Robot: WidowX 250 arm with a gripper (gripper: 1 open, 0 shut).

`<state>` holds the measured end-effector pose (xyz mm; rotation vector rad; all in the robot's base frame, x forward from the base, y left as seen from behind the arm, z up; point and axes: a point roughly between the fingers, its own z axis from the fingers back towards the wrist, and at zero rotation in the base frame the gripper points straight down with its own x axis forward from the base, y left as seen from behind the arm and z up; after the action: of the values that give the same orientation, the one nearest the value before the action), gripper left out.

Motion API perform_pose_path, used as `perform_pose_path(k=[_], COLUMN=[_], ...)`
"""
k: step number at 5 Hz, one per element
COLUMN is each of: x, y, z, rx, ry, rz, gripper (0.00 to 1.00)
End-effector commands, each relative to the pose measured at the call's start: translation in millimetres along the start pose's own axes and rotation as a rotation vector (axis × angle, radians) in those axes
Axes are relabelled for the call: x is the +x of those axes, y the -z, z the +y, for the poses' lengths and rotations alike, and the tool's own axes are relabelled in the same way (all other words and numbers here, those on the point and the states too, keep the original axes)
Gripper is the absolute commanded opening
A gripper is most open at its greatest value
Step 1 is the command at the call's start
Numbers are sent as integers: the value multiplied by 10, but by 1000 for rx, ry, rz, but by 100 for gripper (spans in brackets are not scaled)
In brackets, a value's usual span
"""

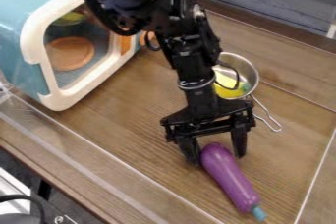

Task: Put the eggplant in the silver pot

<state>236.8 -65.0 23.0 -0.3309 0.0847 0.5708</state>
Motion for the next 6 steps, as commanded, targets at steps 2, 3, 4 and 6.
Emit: perform_pose_path(k=[2, 3, 4, 6], x=[34, 77, 110, 146], y=[49, 48, 35, 3], z=[-5, -4, 31, 98], rx=[1, 6, -3, -15], ry=[35, 59, 2, -89], rz=[-5, 4, -13, -40], gripper=[100, 100, 100, 100])
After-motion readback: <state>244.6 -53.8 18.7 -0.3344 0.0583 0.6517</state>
